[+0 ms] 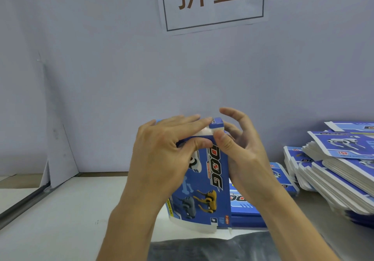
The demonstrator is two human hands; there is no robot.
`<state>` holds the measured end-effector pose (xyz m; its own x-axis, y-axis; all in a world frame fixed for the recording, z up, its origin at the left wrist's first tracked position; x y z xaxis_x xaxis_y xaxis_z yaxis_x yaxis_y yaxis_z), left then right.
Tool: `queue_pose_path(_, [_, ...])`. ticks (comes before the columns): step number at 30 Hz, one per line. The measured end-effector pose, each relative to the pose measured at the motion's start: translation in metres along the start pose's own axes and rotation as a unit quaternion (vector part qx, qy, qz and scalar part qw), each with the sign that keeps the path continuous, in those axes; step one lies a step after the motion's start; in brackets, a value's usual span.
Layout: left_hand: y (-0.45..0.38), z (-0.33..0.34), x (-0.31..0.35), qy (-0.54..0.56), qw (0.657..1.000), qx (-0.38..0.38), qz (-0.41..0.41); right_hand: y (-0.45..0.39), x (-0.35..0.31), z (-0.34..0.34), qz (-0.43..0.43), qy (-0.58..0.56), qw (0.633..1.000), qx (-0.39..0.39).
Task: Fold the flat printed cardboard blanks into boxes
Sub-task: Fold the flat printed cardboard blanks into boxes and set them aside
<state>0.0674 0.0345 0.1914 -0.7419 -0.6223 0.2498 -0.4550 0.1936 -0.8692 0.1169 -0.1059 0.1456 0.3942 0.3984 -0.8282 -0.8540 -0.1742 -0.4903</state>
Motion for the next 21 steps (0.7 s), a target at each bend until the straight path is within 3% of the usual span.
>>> queue_pose_path(5, [0.001, 0.000, -0.007, -0.035, 0.999, 0.014, -0.027, 0.000, 0.000, 0.001, -0.012, 0.021, 1.000, 0.009])
queue_pose_path(13, [0.002, 0.001, 0.000, -0.041, 0.999, 0.000, 0.017, 0.002, 0.000, -0.003, 0.002, 0.025, 1.000, 0.012])
queue_pose_path(15, [0.001, -0.003, -0.002, -0.028, 0.999, 0.003, 0.027, 0.002, -0.001, -0.005, 0.005, 0.018, 1.000, 0.017])
queue_pose_path(19, [0.004, -0.011, -0.016, 0.042, 0.999, 0.003, -0.028, 0.003, -0.007, -0.007, -0.003, 0.012, 1.000, 0.022])
queue_pose_path(21, [0.005, -0.017, -0.023, 0.079, 0.995, 0.053, -0.042, 0.003, -0.012, -0.005, -0.011, 0.011, 1.000, 0.020])
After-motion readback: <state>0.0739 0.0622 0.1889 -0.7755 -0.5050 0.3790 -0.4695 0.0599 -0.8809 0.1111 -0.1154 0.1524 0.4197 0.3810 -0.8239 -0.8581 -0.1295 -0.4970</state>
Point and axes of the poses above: each hand's wrist, its own y-axis away from the middle knuckle, its own z-axis out of the palm, x = y × z, the point moved 6 cm from there along -y, towards the middle knuckle, and after that the axes turned 7 degrees about z, right-handed, at the moved point
